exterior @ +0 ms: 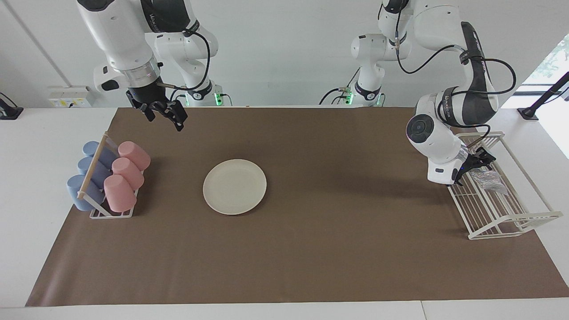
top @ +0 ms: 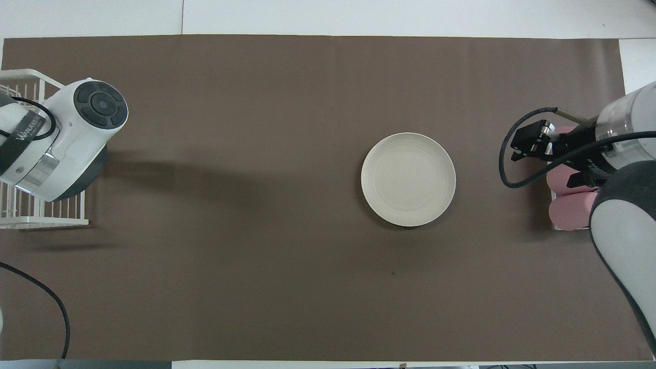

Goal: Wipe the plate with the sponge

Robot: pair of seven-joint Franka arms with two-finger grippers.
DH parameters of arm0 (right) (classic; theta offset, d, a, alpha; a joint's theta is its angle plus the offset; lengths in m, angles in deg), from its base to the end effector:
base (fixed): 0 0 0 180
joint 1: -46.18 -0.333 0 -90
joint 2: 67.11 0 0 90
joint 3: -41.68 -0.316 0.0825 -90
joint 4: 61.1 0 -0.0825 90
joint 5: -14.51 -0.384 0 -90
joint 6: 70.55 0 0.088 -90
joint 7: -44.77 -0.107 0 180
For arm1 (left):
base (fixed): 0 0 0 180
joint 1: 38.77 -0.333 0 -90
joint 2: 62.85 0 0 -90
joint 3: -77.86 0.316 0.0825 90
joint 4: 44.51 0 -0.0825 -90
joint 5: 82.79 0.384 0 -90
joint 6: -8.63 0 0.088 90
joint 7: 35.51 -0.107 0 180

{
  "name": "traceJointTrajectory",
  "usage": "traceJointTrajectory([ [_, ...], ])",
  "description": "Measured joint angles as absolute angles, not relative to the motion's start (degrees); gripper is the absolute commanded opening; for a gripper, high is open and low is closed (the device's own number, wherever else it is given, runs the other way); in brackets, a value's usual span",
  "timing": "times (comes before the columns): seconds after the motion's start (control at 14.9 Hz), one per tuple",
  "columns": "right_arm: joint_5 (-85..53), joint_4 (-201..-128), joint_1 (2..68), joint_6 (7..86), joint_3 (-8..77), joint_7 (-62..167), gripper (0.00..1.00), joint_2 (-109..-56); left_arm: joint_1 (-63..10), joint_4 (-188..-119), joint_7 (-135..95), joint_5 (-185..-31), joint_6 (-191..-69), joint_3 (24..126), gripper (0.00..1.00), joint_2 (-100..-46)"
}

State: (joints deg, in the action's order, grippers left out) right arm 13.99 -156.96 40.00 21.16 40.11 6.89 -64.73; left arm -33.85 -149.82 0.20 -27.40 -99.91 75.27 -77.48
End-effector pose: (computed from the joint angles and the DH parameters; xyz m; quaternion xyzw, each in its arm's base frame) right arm 0.5371 0.0744 0.6015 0.9654 -0.2601 -0.0158 0.0023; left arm 0.6173 -0.0187 0.4024 -0.9034 -0.0304 -0.0733 0.4213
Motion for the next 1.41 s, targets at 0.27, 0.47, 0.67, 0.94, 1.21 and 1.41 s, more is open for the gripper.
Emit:
traceJointTrajectory([
  [0.27, 13.99, -156.96, 38.08, 21.16, 39.89, 1.84, 1.00, -64.64, -33.88, -149.81, -1.26, -25.99, -100.61, 75.33, 0.11, -77.48],
  [0.47, 13.99, -156.96, 38.11, 21.16, 39.93, 1.71, 1.00, -64.63, -33.93, -149.81, -1.63, -25.77, -100.75, 75.42, 0.00, -77.48],
  [0.67, 13.97, -156.96, 38.11, 21.16, 39.93, 1.42, 1.00, -64.63, -33.96, -149.71, -1.75, -25.74, -101.22, 75.45, 0.00, -77.48],
  [0.94, 11.16, -156.96, 38.11, 21.16, 39.92, -1.73, 1.00, -64.56, -34.00, -148.15, -4.12, -26.20, -101.59, 75.70, 0.00, -77.42],
  [1.21, 8.17, -156.93, 38.11, 21.16, 39.93, -3.27, 1.00, -64.51, -34.04, -141.03, -11.70, -40.51, -97.15, 76.09, 0.00, -76.30],
  [1.41, 5.58, -156.93, 38.31, 21.16, 39.97, -4.98, 1.00, -64.51, -34.12, -132.88, -15.69, -56.85, -88.29, 76.36, 0.00, -75.02],
])
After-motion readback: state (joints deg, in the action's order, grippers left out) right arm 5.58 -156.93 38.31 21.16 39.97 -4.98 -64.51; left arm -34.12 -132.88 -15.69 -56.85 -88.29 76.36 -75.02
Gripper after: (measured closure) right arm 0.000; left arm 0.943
